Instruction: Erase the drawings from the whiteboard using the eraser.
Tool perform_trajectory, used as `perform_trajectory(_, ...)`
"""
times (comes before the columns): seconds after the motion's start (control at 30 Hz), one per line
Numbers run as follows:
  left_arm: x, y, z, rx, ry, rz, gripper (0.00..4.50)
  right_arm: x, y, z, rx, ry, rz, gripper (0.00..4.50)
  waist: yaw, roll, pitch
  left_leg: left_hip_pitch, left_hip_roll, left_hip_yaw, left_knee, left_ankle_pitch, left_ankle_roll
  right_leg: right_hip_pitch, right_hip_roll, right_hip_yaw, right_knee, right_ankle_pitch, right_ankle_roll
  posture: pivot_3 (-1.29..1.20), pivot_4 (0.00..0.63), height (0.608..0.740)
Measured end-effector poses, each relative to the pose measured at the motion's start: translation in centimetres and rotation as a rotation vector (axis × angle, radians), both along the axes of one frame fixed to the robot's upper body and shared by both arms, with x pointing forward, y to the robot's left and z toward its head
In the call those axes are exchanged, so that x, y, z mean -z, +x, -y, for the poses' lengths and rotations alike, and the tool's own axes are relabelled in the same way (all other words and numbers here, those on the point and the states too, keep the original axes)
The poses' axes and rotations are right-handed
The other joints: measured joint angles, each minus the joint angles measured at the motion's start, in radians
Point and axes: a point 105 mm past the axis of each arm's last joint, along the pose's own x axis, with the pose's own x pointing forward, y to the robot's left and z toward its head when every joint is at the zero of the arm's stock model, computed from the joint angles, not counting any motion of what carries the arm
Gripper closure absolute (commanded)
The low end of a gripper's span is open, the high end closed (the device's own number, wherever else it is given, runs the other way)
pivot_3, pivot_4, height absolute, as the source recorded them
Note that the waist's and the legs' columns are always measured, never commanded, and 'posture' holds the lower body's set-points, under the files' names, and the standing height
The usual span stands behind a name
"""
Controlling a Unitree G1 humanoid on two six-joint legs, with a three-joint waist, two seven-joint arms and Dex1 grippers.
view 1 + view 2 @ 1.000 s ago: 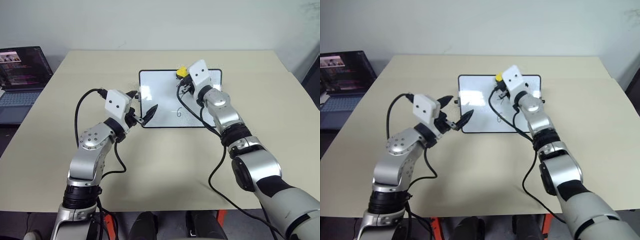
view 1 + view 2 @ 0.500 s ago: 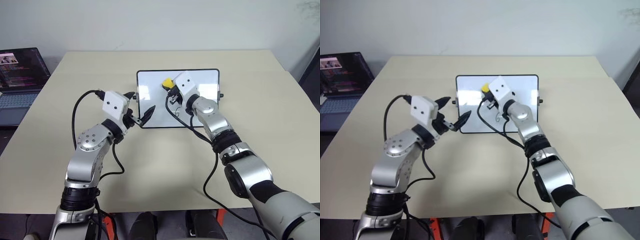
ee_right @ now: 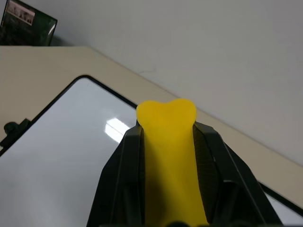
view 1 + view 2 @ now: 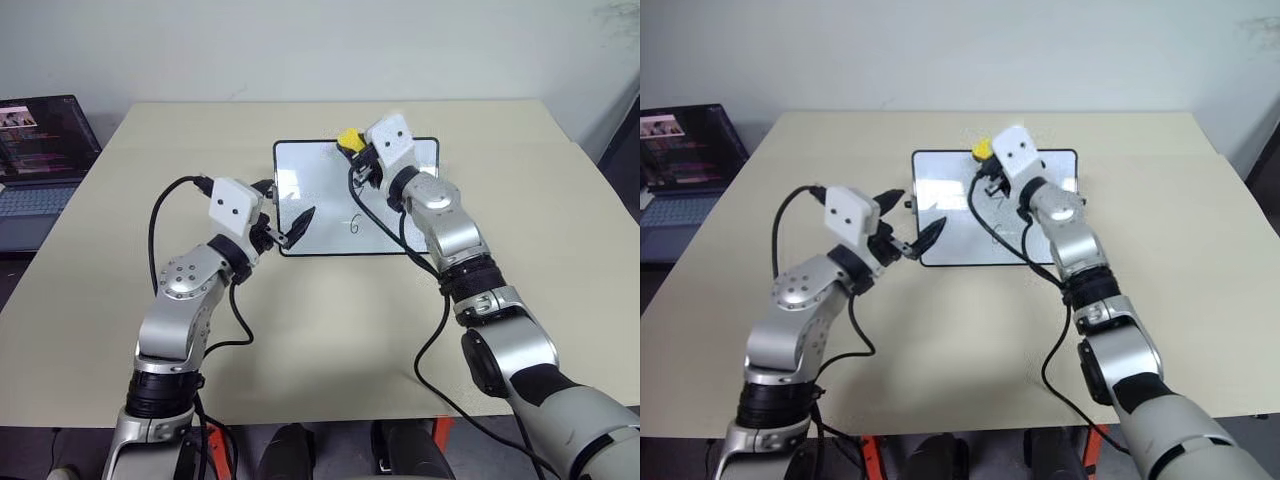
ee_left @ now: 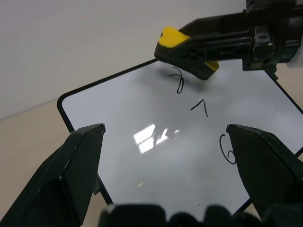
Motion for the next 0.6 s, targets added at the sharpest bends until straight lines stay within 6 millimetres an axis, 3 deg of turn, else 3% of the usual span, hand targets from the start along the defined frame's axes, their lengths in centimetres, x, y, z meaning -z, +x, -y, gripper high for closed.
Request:
perform_trajectory(0.2,0.2,0.2,0.1,0.011,-0.004,-0.012,0.0,-0.6,0.3,1.5,0.052,0.008,0.008,3.4,0.001,0.0,0.0,0.0,0.0,0.0,0.0,0.0,0.0,0.0,0.0,0.0,0.0,0.0,0.0,0.0,0.15,0.74)
perform_trajectory(0.4,0.1,0.1,0.2,0.014,-0.003,-0.006,0.0,1.7,1.5,3.2,0.117,-0.018,-0.052,3.4,0.0,0.0,0.0,0.0,0.0,0.001,0.0,0.0,0.0,0.0,0.0,0.0,0.0,0.0,0.0,0.0,0.15,0.74)
perform_trajectory(0.6,0.1,0.1,0.1,0.012,-0.001,-0.005,0.0,2.7,1.9,3.4,0.136,-0.055,-0.053,3.4,-0.002,0.0,0.0,0.0,0.0,0.001,0.0,0.0,0.0,0.0,0.0,0.001,0.0,0.0,0.0,0.0,0.15,0.74)
